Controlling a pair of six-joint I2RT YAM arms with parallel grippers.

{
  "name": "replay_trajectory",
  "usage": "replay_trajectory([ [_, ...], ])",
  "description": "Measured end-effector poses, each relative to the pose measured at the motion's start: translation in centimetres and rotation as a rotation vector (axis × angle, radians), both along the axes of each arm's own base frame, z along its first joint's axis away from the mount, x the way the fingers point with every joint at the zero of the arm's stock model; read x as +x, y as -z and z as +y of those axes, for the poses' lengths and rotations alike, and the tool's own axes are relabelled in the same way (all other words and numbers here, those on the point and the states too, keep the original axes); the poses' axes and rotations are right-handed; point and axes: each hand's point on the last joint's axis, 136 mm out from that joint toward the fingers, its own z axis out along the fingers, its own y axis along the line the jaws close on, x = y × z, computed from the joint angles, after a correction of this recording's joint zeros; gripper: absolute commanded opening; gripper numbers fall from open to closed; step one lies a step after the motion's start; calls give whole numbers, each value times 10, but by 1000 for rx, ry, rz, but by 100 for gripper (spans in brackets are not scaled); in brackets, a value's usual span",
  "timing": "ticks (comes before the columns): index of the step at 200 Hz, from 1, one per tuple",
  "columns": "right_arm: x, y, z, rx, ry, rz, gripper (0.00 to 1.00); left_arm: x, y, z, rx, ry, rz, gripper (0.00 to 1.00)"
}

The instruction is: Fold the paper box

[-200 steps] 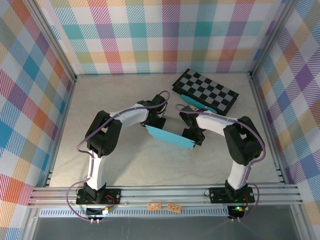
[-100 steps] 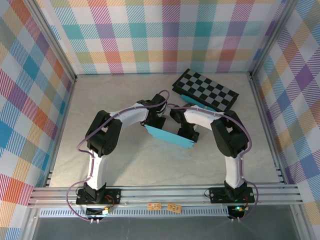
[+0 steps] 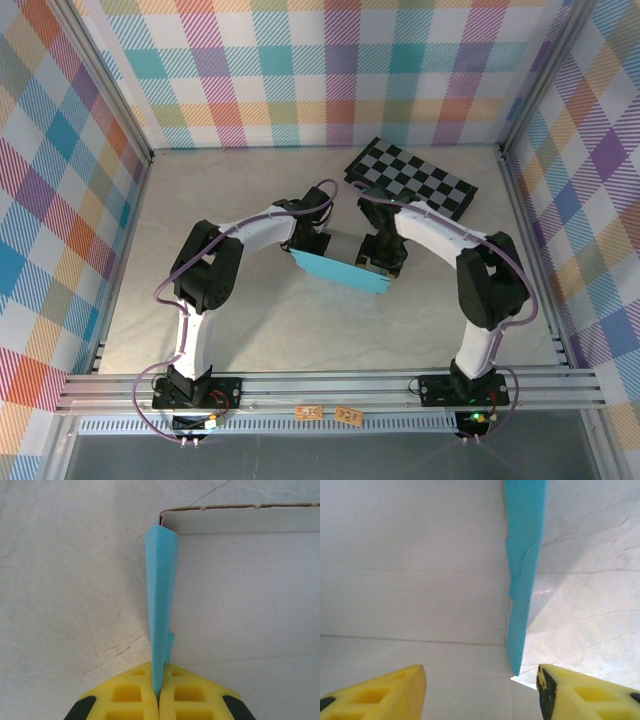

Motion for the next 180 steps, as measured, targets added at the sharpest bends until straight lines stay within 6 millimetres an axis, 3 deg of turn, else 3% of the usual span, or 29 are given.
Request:
replay_trajectory([
  [50,25,1,-30,33,6,-35,61,3,-4,-2,-7,0,-10,0],
  [85,36,15,-24,55,-56,-51,54,3,-4,-2,-6,0,-9,0],
  [132,40,50,-31,-12,-100,-6,42,3,-4,-2,-6,0,-9,0],
  [180,55,53,-38,-70,-148,-74,38,3,-4,-2,-6,0,-9,0],
])
